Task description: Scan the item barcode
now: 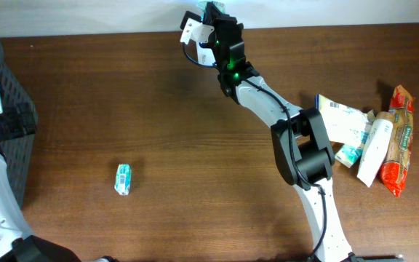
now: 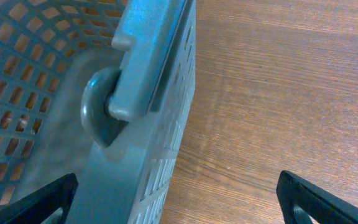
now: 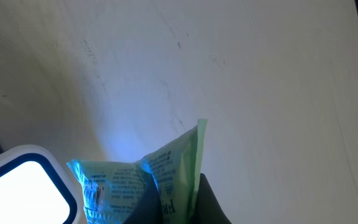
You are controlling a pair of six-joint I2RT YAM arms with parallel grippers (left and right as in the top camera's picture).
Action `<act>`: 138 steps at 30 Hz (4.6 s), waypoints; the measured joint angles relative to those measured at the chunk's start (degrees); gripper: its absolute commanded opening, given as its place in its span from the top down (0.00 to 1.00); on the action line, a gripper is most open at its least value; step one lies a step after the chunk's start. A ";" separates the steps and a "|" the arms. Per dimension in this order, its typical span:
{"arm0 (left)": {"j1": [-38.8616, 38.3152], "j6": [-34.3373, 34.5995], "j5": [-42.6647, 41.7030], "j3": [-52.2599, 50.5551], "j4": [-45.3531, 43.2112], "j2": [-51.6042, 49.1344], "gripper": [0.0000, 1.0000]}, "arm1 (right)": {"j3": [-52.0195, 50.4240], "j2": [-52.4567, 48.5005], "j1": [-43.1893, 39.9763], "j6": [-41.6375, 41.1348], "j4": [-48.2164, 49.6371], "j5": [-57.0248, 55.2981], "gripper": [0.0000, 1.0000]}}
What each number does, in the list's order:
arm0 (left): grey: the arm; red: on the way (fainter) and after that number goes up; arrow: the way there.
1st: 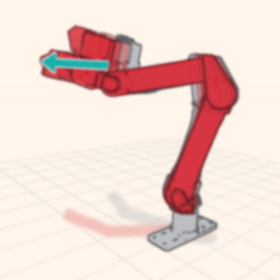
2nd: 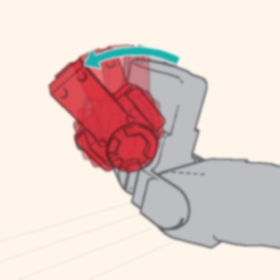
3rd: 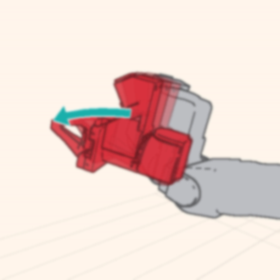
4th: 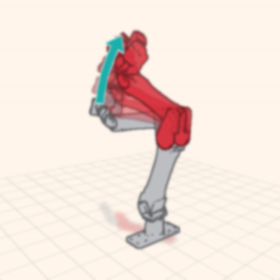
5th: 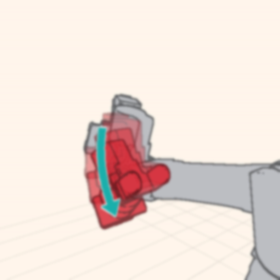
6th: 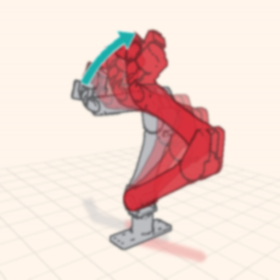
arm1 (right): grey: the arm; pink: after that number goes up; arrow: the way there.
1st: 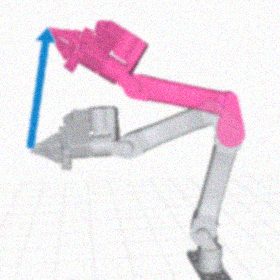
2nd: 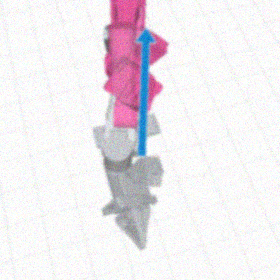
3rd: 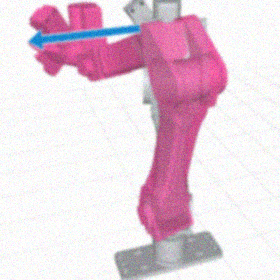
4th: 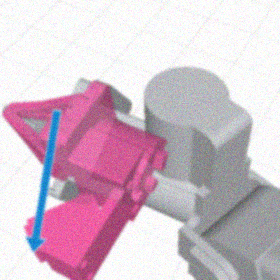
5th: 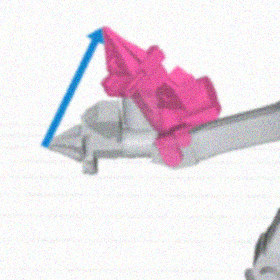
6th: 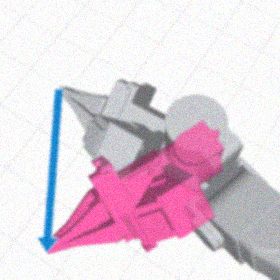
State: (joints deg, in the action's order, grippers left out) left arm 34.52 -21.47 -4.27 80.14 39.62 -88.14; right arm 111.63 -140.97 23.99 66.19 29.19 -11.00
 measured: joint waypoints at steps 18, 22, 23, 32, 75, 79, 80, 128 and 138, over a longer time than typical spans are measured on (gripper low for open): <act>0.00 -0.02 -0.02 0.00 0.00 -0.02 0.01 | 1.07 29.68 2.36 -40.96 -63.21 8.74 0.96; 0.00 0.00 -0.02 0.00 0.00 -0.02 0.01 | 1.05 32.15 1.95 -56.19 -88.96 12.52 0.96; 0.00 0.00 0.04 0.00 0.00 -0.02 0.01 | 0.66 32.15 1.22 -57.55 -92.08 12.39 0.96; 0.00 0.00 0.00 0.00 0.00 -0.02 0.01 | -4.44 31.74 -24.65 -80.46 -109.94 0.37 0.96; 0.00 0.00 0.00 0.00 0.00 -0.02 0.01 | -10.93 9.86 27.67 -85.18 -54.42 37.68 0.63; 0.00 0.00 0.00 0.00 0.02 -0.02 0.01 | -10.93 9.44 27.89 -83.67 -52.85 38.75 0.62; 0.00 0.00 0.00 0.00 0.02 -0.02 0.01 | -10.93 9.27 27.91 -83.52 -52.52 39.19 0.58; 0.00 0.00 0.00 0.00 0.02 -0.02 0.01 | -10.67 6.21 28.92 -72.65 -57.33 47.06 0.96; 0.00 0.00 -0.02 0.00 0.00 -0.02 0.01 | 10.19 7.96 16.98 -70.38 -91.21 40.94 0.96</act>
State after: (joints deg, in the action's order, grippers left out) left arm 34.52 -21.47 -4.29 80.14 39.62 -88.16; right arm 121.82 -133.01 40.97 -4.19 -62.02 29.93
